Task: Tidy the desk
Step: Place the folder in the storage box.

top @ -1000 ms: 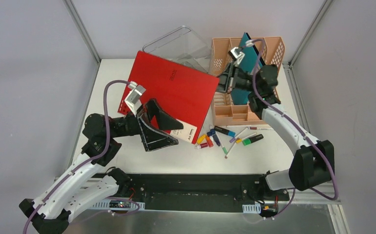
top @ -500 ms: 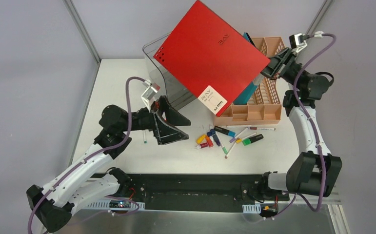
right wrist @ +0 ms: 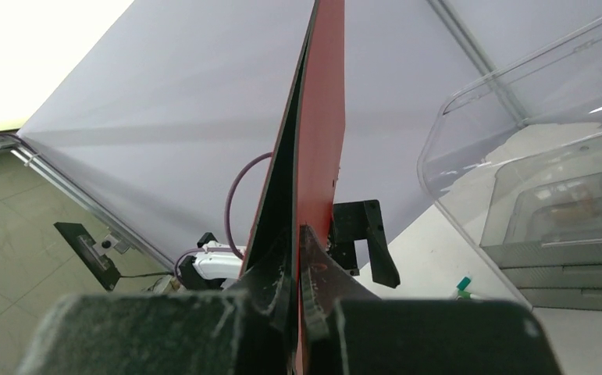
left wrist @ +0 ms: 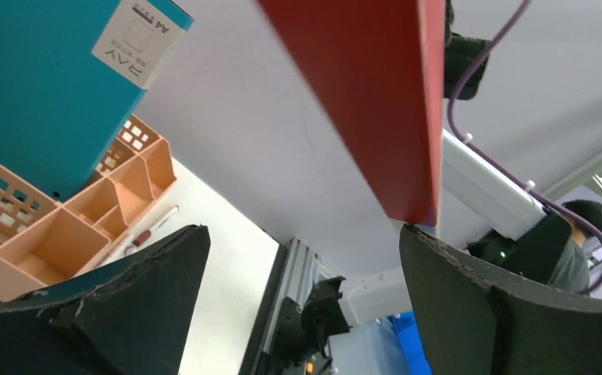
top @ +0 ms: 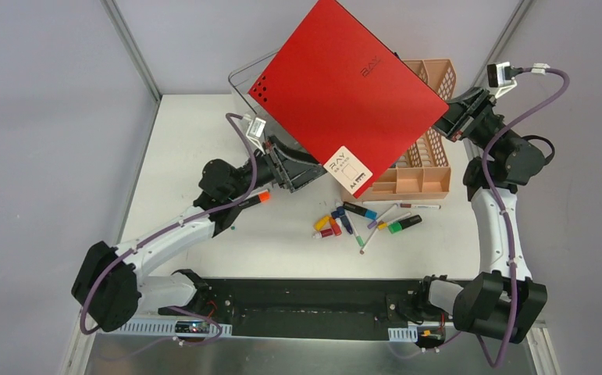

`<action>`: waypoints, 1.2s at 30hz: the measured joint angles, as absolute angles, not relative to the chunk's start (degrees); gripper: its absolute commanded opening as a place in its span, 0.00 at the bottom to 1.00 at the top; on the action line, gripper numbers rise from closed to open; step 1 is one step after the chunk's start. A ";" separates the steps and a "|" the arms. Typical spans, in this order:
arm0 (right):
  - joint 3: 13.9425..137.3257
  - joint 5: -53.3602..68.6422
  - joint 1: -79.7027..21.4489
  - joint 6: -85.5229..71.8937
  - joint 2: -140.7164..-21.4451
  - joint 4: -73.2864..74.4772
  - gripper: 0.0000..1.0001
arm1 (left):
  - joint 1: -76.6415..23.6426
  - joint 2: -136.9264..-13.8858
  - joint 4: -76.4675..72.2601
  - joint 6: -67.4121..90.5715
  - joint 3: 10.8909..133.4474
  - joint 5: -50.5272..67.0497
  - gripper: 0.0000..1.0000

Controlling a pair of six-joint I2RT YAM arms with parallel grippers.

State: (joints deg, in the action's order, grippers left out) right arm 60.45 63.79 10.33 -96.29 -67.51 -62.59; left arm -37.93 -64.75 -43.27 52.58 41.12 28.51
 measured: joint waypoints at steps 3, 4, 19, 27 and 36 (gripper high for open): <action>60.27 62.65 11.07 -95.29 -66.83 -61.54 0.00 | -38.20 -68.66 -47.79 54.11 41.67 27.42 0.85; 60.14 62.30 11.27 -94.98 -66.78 -61.19 0.00 | -38.24 -69.69 -49.28 54.72 41.85 27.00 0.84; 59.11 61.23 12.05 -93.95 -66.76 -57.41 0.00 | -38.20 -67.22 -50.35 56.55 44.05 28.73 0.90; 59.11 63.77 12.19 -93.89 -66.72 -57.91 0.00 | -38.20 -60.47 -45.89 55.16 41.69 25.36 0.92; 59.11 64.73 12.19 -93.97 -66.70 -58.39 0.00 | -38.20 -64.62 -43.70 56.62 41.69 19.81 0.86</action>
State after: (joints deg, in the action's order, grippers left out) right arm 59.11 64.73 12.19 -93.97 -66.70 -58.39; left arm -38.20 -64.62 -43.70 56.62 41.69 19.81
